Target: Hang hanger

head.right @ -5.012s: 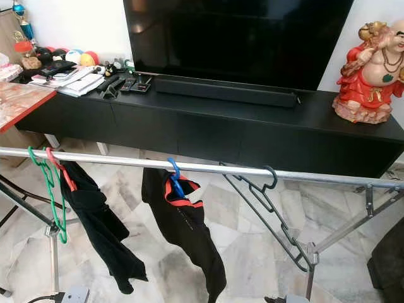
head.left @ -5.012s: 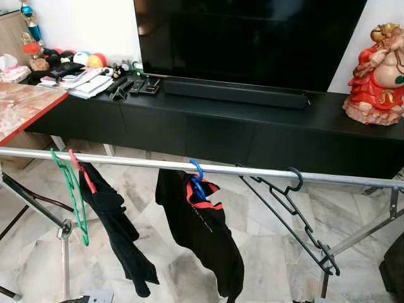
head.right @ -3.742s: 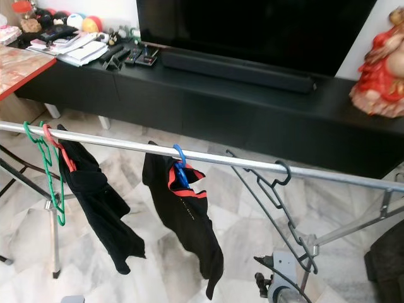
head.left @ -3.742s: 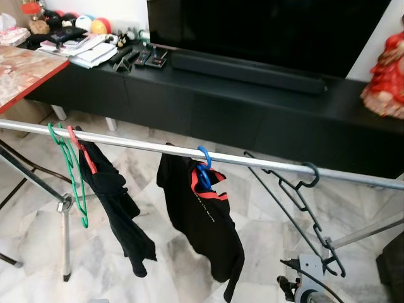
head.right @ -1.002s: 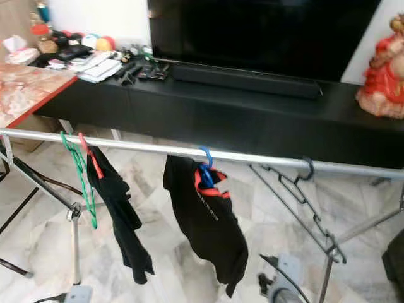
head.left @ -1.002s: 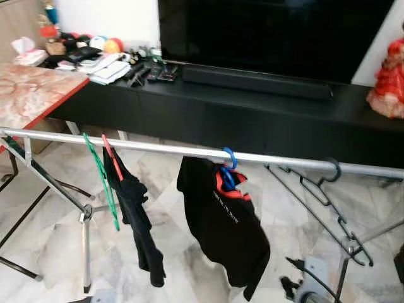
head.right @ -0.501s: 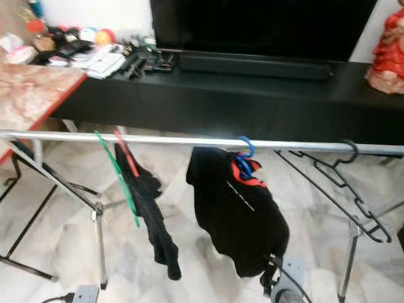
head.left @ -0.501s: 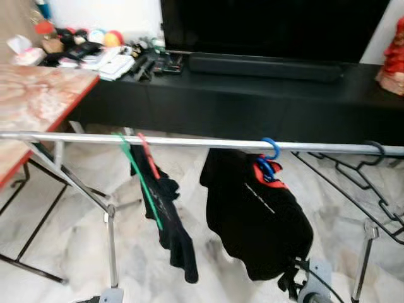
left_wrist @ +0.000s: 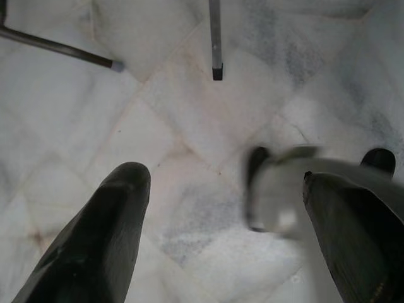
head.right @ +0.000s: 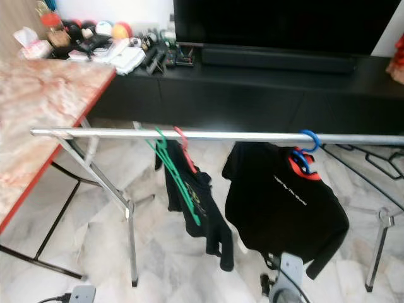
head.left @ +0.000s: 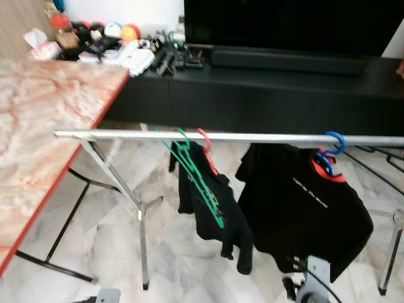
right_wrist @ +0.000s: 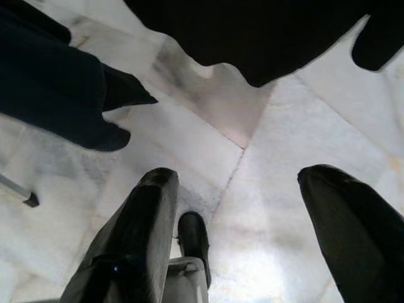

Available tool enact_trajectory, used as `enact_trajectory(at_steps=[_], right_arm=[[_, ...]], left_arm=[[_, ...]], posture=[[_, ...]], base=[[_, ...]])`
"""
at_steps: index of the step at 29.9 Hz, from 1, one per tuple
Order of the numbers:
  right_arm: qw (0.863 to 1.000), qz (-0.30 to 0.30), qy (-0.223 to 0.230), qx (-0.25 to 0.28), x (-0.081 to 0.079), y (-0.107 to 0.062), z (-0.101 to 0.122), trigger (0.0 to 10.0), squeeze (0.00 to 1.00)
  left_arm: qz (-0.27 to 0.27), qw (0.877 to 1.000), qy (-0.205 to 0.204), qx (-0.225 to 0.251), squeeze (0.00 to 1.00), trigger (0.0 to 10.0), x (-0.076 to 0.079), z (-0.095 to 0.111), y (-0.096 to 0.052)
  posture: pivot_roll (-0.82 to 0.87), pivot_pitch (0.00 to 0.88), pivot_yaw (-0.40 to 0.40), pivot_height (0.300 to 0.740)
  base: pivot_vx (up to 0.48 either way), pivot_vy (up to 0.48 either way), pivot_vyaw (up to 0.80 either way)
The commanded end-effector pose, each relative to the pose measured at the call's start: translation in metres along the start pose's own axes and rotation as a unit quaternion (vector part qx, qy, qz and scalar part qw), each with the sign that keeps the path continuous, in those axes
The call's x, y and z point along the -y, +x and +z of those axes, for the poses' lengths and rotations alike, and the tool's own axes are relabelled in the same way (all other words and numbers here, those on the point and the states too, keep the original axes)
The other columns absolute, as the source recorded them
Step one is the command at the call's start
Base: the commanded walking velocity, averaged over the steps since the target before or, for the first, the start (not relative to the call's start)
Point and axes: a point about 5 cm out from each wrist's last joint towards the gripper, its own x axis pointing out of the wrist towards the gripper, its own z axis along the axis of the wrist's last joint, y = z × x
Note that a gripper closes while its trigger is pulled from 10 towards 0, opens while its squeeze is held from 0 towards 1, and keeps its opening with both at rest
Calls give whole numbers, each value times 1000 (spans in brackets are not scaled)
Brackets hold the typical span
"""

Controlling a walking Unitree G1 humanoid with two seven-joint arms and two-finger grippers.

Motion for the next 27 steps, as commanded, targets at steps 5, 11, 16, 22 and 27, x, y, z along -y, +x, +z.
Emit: enact_trajectory(at_steps=[5, 11, 16, 22, 27], right_arm=[[1000, 2, 2, -3, -3, 0, -3, 10000, 0], [1000, -1, 4, 0, -2, 0, -3, 10000, 0], [1000, -9, 12, 8, -1, 0, -2, 10000, 0], [1000, -7, 21, 12, -2, 0, -2, 10000, 0], [1000, -2, 20, 13, -3, 0, -1, 10000, 0]], left_arm=[[7, 1000, -3, -13, 0, 10000, -6, -9, -2], [6, 1000, -3, -10, 0, 10000, -6, -10, -3], [0, 1000, -5, -7, 0, 10000, -4, -10, -3], [-1, 1000, -1, -9, 0, 10000, -2, -9, -2], [-3, 1000, -3, -8, 0, 10000, -2, -9, -2]], posture=[[21, 179, -38, 740], [24, 180, -39, 740], [22, 178, -40, 740], [22, 178, -40, 740], [20, 179, -39, 740]], base=[[0, 138, 0], [0, 0, 0], [0, 0, 0], [0, 0, 0], [0, 0, 0]])
